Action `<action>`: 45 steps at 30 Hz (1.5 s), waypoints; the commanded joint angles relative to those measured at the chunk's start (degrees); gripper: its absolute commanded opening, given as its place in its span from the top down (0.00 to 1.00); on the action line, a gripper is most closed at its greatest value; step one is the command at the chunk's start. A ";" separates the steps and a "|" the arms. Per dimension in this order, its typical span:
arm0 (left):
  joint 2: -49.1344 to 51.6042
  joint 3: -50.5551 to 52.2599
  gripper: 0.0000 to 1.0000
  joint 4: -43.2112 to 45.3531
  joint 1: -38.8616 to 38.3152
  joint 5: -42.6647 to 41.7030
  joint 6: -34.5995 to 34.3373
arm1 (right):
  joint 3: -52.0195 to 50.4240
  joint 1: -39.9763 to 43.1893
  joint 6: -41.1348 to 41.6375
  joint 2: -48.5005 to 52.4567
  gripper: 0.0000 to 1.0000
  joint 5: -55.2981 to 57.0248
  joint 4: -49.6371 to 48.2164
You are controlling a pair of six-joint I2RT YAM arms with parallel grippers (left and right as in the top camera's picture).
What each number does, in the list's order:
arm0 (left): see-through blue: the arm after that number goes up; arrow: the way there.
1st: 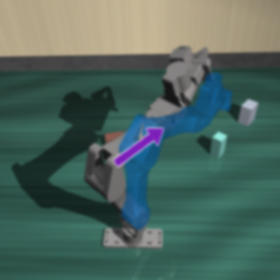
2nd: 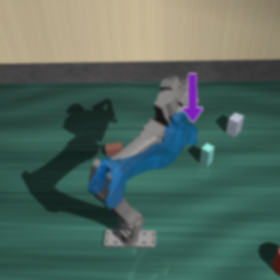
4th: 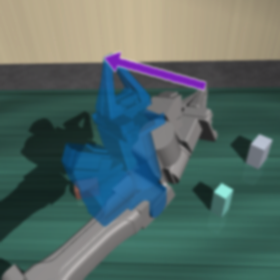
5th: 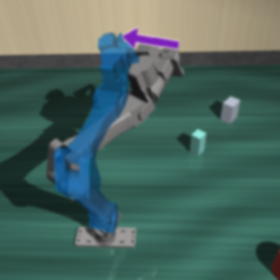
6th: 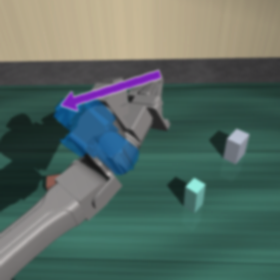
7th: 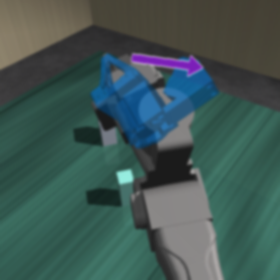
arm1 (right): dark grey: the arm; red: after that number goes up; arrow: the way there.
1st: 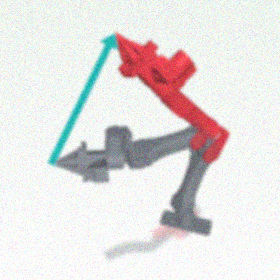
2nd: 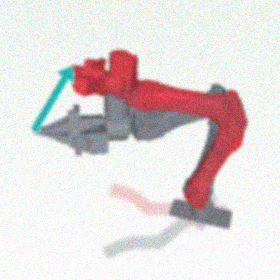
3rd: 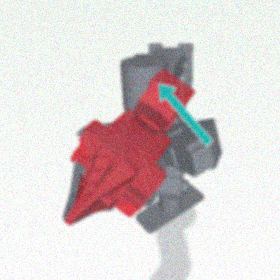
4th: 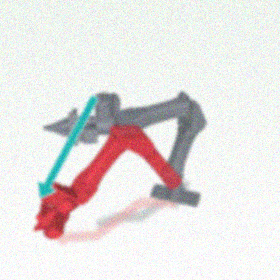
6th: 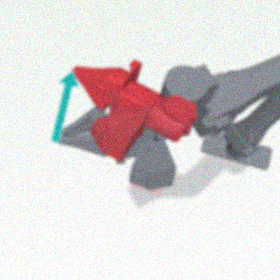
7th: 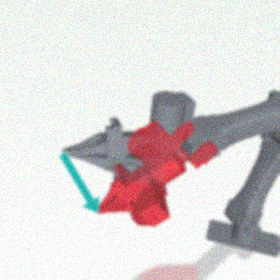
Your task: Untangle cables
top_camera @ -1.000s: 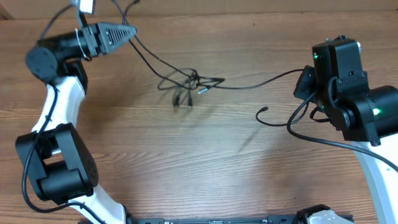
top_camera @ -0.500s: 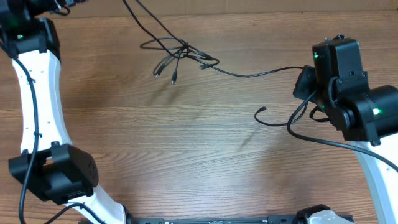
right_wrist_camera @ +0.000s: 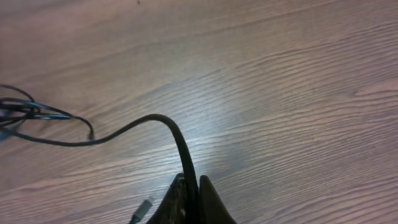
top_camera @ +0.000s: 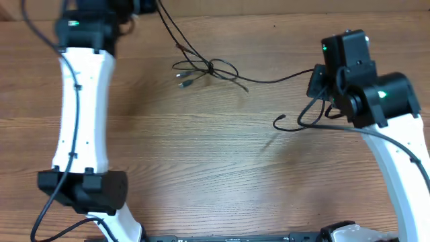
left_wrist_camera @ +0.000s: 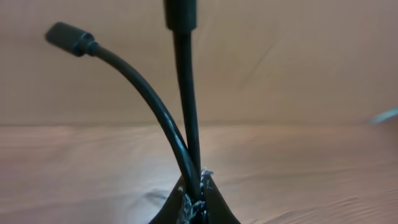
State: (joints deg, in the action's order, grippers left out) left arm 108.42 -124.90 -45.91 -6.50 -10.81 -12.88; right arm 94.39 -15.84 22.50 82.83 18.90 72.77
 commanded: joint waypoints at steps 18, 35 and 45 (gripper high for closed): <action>-4.20 -2.01 0.96 -24.63 -3.23 38.42 2.49 | -5.18 30.71 -0.94 7.65 0.96 1.60 -8.70; -6.34 -2.01 0.96 -26.56 -2.51 37.66 2.56 | -5.18 37.66 -6.49 7.69 0.96 -11.08 -10.14; -6.34 -2.01 0.96 -26.84 -2.51 34.03 2.58 | -5.18 36.54 -13.03 7.67 0.00 -24.33 -10.84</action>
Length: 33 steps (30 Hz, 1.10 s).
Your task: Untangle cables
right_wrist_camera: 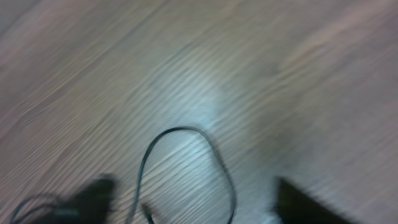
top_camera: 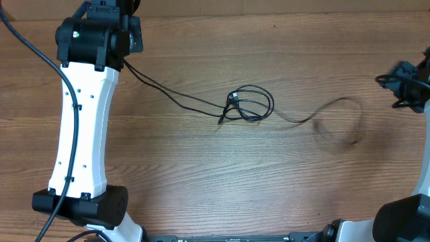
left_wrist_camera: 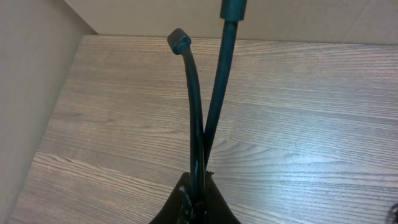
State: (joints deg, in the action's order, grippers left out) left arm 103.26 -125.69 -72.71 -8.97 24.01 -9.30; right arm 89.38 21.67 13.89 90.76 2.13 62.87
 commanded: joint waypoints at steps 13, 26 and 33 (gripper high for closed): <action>-1.16 -1.05 0.96 -0.57 -0.04 -3.82 -1.03 | -2.62 -21.86 -10.93 0.66 0.00 -17.53 2.91; -0.72 -1.01 0.96 -0.57 -0.04 -4.15 -1.03 | -16.37 -44.81 -22.03 1.05 0.01 -15.13 1.60; 0.57 -0.28 0.96 -0.48 -0.04 -4.63 -1.05 | -21.35 -53.20 -16.87 1.05 0.01 -19.30 -1.33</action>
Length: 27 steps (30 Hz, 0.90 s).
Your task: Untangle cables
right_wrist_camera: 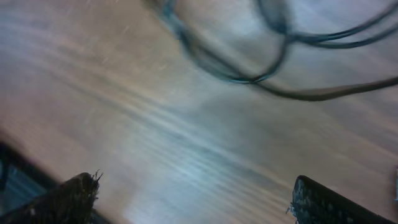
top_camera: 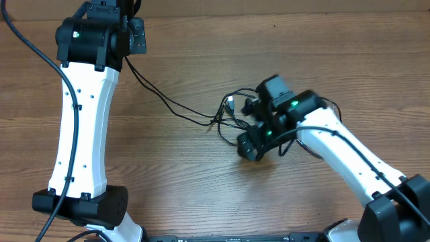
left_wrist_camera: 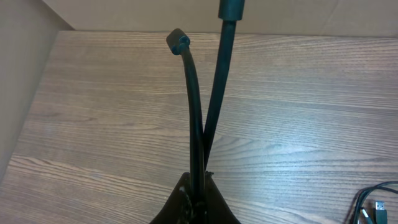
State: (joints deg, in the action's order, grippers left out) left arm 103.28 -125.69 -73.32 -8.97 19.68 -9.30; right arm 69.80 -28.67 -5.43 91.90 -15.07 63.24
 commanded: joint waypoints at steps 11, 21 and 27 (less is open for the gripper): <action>0.55 1.09 0.96 -0.33 -0.04 -6.21 -0.90 | -6.80 -9.53 1.95 1.60 0.00 15.21 -25.83; 0.55 1.09 0.96 -2.32 -0.04 -8.79 1.16 | -5.97 -9.79 1.01 8.17 0.00 17.38 -32.17; 0.55 1.09 0.96 -2.29 -0.04 -8.79 1.60 | 1.46 -10.75 15.69 5.16 0.00 16.98 -21.31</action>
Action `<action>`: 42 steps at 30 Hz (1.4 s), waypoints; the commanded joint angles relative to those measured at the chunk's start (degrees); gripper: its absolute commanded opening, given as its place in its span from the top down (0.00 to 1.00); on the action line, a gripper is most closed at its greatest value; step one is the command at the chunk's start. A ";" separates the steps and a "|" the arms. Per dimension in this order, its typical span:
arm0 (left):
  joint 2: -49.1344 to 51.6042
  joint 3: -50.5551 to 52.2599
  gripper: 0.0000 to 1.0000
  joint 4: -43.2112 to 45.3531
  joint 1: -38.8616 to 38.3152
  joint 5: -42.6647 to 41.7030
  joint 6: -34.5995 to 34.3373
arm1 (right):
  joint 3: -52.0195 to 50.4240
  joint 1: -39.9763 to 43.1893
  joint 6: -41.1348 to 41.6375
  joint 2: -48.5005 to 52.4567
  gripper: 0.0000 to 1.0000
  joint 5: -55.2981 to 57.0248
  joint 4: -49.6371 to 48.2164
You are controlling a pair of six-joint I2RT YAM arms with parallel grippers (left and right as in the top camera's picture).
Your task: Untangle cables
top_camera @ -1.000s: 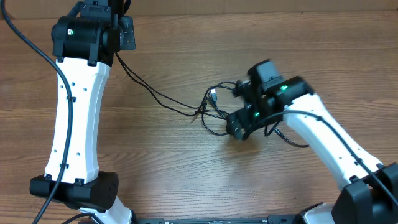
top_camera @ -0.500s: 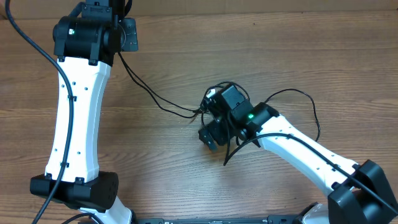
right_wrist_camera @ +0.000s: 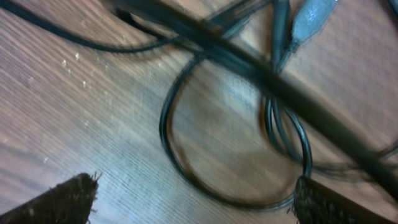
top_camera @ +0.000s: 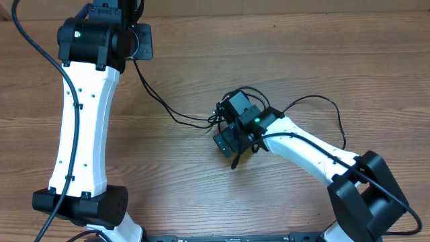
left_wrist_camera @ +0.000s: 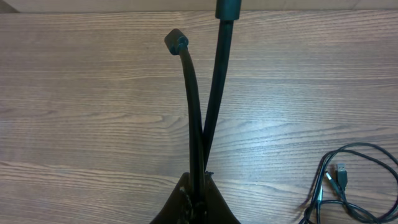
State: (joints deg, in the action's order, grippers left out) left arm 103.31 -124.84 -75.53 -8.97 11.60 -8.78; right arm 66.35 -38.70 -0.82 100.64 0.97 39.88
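Note:
Thin black cables form a tangle in the middle of the wooden table. My left gripper at the back left is shut on a black cable whose plug end sticks up past the fingers. That cable runs down to the tangle. My right gripper stands open right over the tangle, and a cable loop lies on the wood between its fingertips. A silver USB plug lies at the knot.
A loose tail of cable curves from the tangle to the right, behind my right arm. My left arm stretches along the table's left side. The table's back edge runs just behind the left gripper.
My right gripper, still open, has moved a little left and back, from beside the tangle to right over it, low to the wood. The left gripper still holds its cable and has turned slightly.
At first both grippers were shut on cable, with the tangle near the back. Then the tangle lay mid-table, the right end lay loose and my right gripper was open at the far right. It was then open beside the tangle, and now over it.

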 commanded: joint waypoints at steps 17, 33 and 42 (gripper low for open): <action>0.52 0.24 0.96 -0.59 -0.04 -1.14 0.90 | 5.62 -0.61 88.26 1.42 0.00 5.09 -4.90; 0.52 0.24 0.96 -0.76 -0.04 -0.92 1.11 | 10.97 0.81 62.14 -2.21 0.96 5.05 -12.37; 0.52 0.24 0.96 -0.76 -0.04 -0.66 1.11 | 24.22 8.52 46.88 -11.72 0.96 9.77 2.10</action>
State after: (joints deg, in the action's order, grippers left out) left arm 103.31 -124.84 -76.34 -8.97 11.09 -8.58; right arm 86.28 -32.95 54.06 93.30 6.81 39.83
